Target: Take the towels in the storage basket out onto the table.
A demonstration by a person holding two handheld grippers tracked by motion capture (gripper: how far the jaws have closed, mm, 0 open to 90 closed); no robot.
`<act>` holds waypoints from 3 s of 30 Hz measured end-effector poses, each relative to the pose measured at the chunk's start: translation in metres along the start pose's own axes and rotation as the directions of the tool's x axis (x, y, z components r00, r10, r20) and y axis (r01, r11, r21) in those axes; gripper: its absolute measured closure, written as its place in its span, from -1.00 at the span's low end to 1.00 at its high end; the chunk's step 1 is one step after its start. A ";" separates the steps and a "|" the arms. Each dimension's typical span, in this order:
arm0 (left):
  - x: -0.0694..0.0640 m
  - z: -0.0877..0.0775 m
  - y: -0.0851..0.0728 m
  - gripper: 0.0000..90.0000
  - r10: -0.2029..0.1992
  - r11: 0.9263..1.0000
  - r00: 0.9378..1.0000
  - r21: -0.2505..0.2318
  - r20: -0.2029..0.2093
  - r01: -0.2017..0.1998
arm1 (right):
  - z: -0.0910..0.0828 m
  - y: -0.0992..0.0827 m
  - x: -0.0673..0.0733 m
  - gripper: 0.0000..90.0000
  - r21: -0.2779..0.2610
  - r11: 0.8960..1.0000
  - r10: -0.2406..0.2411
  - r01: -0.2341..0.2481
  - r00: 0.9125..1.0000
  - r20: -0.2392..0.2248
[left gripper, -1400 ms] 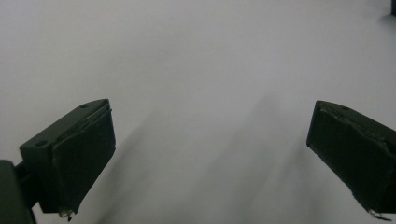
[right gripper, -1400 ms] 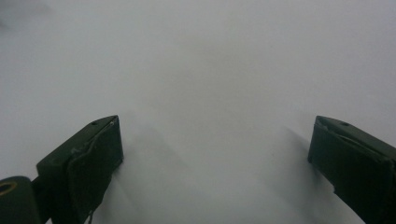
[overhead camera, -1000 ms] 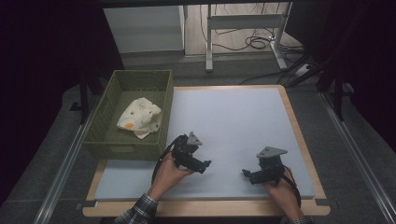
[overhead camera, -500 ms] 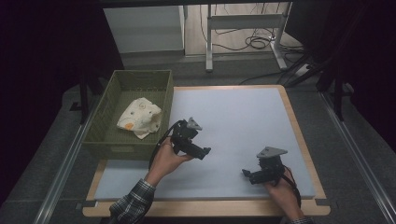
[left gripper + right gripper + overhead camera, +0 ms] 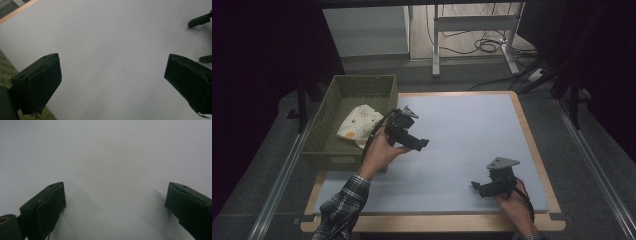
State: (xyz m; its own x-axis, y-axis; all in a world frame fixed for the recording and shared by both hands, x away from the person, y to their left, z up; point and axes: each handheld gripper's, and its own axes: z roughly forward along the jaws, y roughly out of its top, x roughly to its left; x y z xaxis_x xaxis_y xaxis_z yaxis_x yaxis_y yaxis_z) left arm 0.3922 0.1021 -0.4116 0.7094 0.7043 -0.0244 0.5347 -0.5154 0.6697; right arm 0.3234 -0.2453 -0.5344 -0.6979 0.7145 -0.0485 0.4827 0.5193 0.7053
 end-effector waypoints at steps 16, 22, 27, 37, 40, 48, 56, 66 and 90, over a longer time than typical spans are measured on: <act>0.070 -0.026 -0.002 -0.95 -0.095 0.995 0.990 -0.001 -0.103 0.096 | 0.000 0.000 0.000 -0.92 0.000 1.000 0.000 0.000 1.000 0.000; 0.096 -0.036 -0.009 -0.95 -0.127 0.992 0.979 -0.010 -0.157 0.127 | 0.000 0.000 0.000 -0.92 0.000 1.000 0.000 0.000 1.000 0.000; 0.112 -0.038 -0.016 -0.95 -0.139 0.990 0.972 0.000 -0.190 0.141 | 0.000 0.000 0.000 -0.93 0.000 1.000 -0.001 0.001 1.000 0.000; 0.157 -0.026 -0.046 -0.98 -0.227 0.967 0.940 0.058 -0.253 0.249 | 0.000 0.000 0.000 -0.93 0.001 1.000 -0.001 0.001 1.000 0.000; 0.170 -0.015 -0.053 -0.99 -0.239 0.955 0.933 0.111 -0.268 0.276 | 0.000 0.000 0.000 -0.93 0.001 1.000 0.000 0.000 1.000 0.000; 0.191 0.012 -0.062 -0.99 -0.268 0.919 0.929 0.223 -0.254 0.326 | 0.000 0.000 0.000 -0.93 0.001 1.000 -0.001 0.001 1.000 0.000; 0.206 0.039 -0.070 -0.99 -0.273 0.866 0.925 0.351 -0.265 0.356 | 0.000 0.000 0.000 -0.93 0.000 1.000 -0.001 0.001 1.000 0.000; 0.214 0.063 -0.079 -0.92 -0.282 0.792 0.925 0.483 -0.254 0.374 | 0.000 0.000 0.000 -0.93 0.000 1.000 0.000 0.000 1.000 0.000; 0.198 0.021 -0.067 0.74 -0.297 0.865 0.934 0.357 -0.200 0.352 | 0.000 0.000 0.000 -0.93 0.000 1.000 -0.001 0.001 1.000 0.000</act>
State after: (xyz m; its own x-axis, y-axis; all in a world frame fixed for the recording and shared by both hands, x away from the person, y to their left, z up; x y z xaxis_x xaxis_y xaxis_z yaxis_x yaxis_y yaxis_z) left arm 0.5064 0.2664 -0.4767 0.4117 0.9084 -0.0729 0.8761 -0.3726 0.3060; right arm 0.3235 -0.2454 -0.5345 -0.6983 0.7142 -0.0488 0.4823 0.5198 0.7051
